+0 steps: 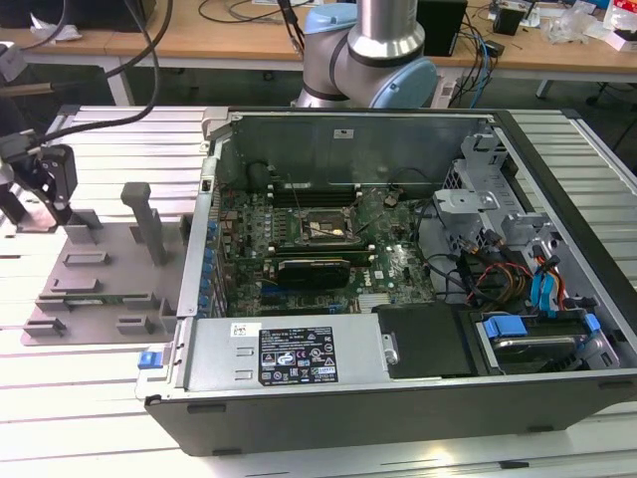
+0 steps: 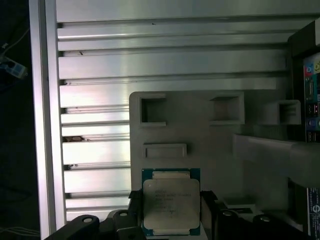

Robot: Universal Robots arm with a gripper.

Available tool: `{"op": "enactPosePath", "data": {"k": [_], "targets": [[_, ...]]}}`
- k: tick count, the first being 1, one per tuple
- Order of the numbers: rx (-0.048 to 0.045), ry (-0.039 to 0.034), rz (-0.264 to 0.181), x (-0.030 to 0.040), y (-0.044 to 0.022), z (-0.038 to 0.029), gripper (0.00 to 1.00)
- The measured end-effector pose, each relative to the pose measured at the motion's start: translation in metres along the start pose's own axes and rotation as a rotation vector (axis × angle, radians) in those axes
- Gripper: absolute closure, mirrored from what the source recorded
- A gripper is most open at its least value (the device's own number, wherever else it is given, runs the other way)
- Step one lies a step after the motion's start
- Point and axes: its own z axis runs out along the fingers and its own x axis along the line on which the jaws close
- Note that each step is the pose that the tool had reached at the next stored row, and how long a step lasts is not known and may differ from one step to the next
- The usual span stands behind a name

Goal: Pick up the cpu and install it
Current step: 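Pick up the cpu and move it towards the insertion slot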

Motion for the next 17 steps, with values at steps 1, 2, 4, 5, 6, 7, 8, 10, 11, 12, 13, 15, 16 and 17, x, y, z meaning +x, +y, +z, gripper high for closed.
{"op": "enactPosePath", "data": {"k": [1,2,4,5,6,7,8,10,11,12,13,15,16,17], "targets": [[0.0000,0.0000,0.000,0.0000,0.0000,-0.0013,0.45],[0.0000,0.0000,0.000,0.0000,0.0001,-0.0036,0.45],[0.0000,0.0000,0.000,-0.0001,0.0001,-0.0071,0.45],[0.0000,0.0001,0.000,-0.0001,0.0002,-0.0089,0.45],[0.0000,0.0000,0.000,-0.0001,0.0003,-0.0108,0.45],[0.0000,0.0000,0.000,-0.0001,0.0004,-0.0132,0.45],[0.0000,0.0000,0.000,-0.0002,0.0005,-0.0171,0.45],[0.0000,0.0000,0.000,-0.0003,0.0006,-0.0209,0.45],[0.0000,0.0000,0.000,-0.0003,0.0006,-0.0222,0.45],[0.0000,0.0000,0.000,-0.0003,0.0006,-0.0251,0.45],[0.0000,0.0000,0.000,-0.0003,0.0006,-0.0271,0.45],[0.0000,0.0000,0.000,-0.0004,0.0008,-0.0315,0.45],[0.0000,0.0000,0.000,-0.0004,0.0008,-0.0337,0.45],[0.0001,0.0000,0.000,-0.0004,0.0009,-0.0364,0.45]]}}
